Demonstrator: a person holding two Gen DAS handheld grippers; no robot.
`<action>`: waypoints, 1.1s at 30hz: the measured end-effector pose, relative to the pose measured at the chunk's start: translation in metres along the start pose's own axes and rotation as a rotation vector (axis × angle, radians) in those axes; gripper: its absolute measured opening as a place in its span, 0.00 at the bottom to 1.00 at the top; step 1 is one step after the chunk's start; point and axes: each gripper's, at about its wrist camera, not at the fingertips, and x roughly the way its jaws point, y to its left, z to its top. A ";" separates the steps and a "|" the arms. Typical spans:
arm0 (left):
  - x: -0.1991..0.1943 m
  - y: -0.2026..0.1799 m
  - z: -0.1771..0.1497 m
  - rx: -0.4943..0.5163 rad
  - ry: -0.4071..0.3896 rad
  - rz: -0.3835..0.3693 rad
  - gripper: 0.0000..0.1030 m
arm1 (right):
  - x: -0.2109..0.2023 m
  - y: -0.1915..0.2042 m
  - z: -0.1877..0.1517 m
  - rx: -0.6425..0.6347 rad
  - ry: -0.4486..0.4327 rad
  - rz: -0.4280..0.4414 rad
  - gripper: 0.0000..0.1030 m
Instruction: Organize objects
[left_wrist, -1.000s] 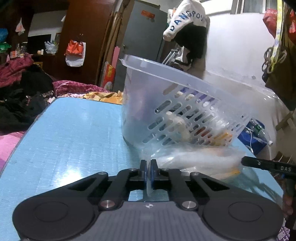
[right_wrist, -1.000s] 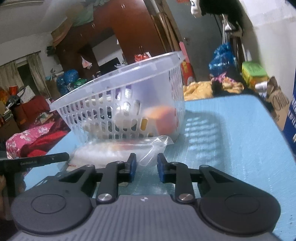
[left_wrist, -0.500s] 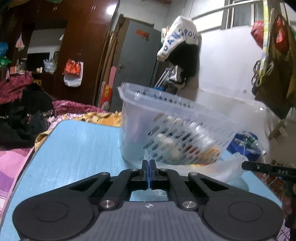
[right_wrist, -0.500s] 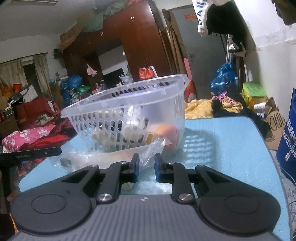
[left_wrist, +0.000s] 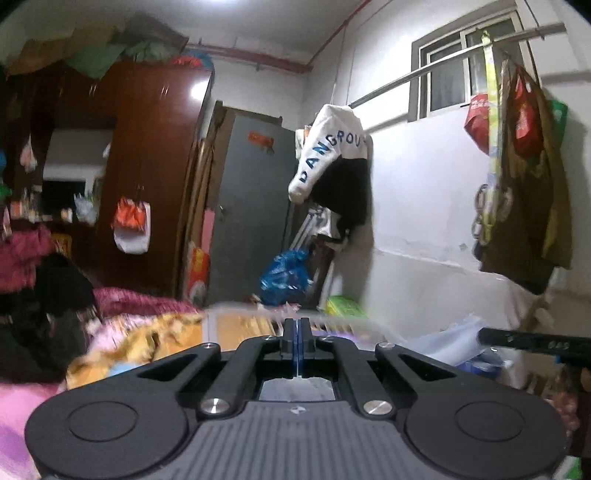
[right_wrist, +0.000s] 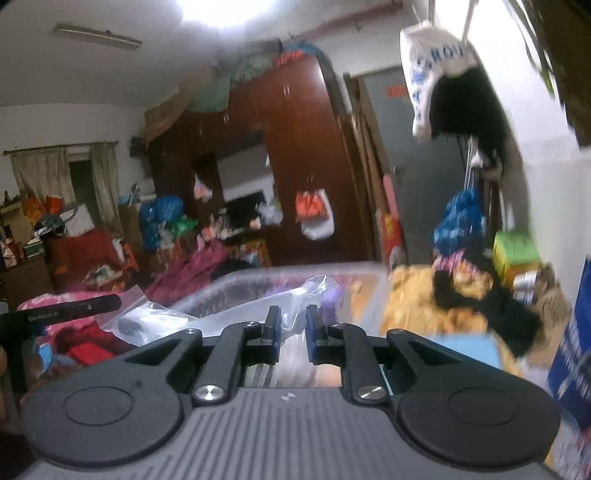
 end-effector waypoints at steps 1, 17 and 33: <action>0.011 0.001 0.009 -0.012 -0.001 0.009 0.02 | 0.007 -0.001 0.007 0.002 -0.009 -0.009 0.15; 0.097 0.020 0.001 0.109 0.110 0.177 0.62 | 0.107 -0.002 -0.027 -0.086 0.138 -0.153 0.54; 0.025 -0.024 -0.100 0.226 0.235 0.006 0.82 | 0.064 -0.010 -0.102 0.020 0.305 -0.018 1.00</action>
